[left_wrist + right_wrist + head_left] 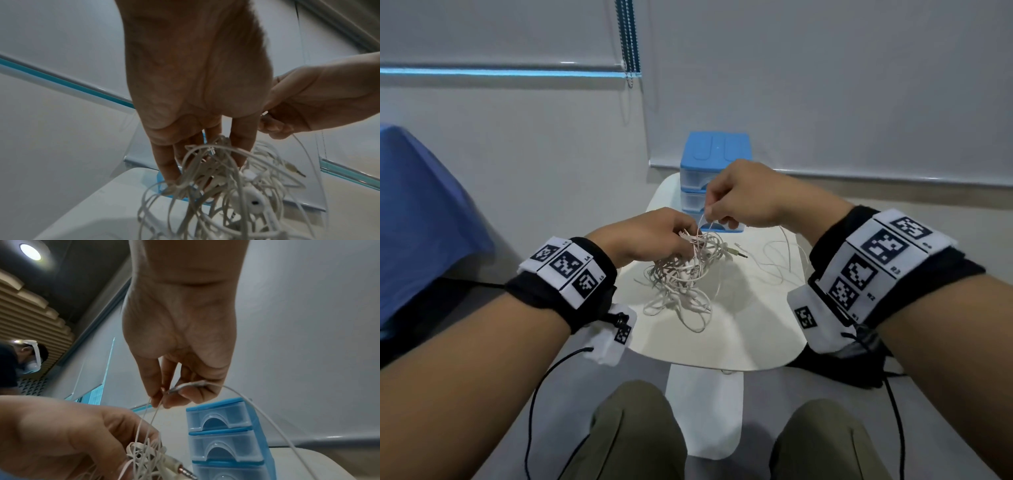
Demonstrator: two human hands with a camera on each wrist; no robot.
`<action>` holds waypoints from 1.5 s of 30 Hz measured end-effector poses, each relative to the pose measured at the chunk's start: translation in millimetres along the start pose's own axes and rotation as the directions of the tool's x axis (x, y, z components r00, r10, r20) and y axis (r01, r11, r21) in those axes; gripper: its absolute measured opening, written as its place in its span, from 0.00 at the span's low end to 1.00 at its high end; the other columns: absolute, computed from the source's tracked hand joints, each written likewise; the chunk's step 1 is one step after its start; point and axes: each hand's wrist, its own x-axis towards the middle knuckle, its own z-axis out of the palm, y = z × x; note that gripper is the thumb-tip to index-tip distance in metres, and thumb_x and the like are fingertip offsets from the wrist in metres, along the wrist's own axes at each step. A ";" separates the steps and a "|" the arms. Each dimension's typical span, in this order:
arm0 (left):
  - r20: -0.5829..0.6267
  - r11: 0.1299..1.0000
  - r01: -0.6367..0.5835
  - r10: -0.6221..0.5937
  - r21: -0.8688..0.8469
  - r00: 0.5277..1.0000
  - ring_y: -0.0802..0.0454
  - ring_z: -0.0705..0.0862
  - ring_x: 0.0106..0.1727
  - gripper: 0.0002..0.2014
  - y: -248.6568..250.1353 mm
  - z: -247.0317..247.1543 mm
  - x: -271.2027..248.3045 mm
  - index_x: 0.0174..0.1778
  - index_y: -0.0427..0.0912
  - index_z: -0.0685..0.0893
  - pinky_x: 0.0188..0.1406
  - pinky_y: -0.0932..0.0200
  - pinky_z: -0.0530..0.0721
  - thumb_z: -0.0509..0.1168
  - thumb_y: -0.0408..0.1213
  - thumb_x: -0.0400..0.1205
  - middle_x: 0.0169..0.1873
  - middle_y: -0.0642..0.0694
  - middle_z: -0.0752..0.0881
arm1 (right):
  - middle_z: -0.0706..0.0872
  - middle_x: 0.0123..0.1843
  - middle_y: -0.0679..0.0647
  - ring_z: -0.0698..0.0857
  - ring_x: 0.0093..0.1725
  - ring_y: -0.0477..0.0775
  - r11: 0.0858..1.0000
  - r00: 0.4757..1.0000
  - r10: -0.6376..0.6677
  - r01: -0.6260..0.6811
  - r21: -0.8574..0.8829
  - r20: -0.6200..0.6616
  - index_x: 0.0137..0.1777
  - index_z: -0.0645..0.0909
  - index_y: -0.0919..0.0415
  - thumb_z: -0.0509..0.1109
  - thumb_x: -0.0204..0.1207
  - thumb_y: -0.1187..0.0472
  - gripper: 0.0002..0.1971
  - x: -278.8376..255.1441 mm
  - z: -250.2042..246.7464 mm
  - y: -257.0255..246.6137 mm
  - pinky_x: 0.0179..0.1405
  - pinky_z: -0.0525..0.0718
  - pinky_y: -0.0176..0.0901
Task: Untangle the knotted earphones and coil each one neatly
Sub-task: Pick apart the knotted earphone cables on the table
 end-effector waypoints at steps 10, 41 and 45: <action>0.006 0.993 -0.041 0.042 -0.114 0.999 0.56 0.83 0.38 0.05 2.3 -9.8 -0.4 0.48 0.43 0.89 0.42 0.59 0.80 0.69 0.29 0.84 0.39 0.49 0.86 | 0.82 0.31 0.56 0.78 0.33 0.52 0.617 0.997 0.066 -0.005 0.787 -0.046 0.31 0.77 0.58 0.64 0.78 0.62 0.12 -6.6 -1.7 10.8 0.38 0.72 0.46; -0.043 0.988 -0.052 0.046 -0.142 0.998 0.47 0.82 0.44 0.10 4.5 -10.8 -3.4 0.58 0.38 0.87 0.48 0.51 0.79 0.68 0.24 0.83 0.43 0.39 0.87 | 0.88 0.41 0.57 0.79 0.45 0.54 0.569 0.994 0.035 0.064 0.819 -0.102 0.35 0.71 0.53 0.55 0.85 0.60 0.15 -18.3 -3.6 23.9 0.48 0.68 0.53; -0.083 0.990 -0.081 0.071 -0.119 0.994 0.51 0.84 0.43 0.10 4.2 -7.8 -3.5 0.56 0.41 0.89 0.45 0.56 0.80 0.67 0.25 0.84 0.44 0.40 0.88 | 0.87 0.35 0.60 0.81 0.37 0.54 0.543 0.996 0.052 0.031 0.839 -0.070 0.37 0.70 0.55 0.53 0.87 0.61 0.15 -21.1 0.2 23.9 0.39 0.71 0.47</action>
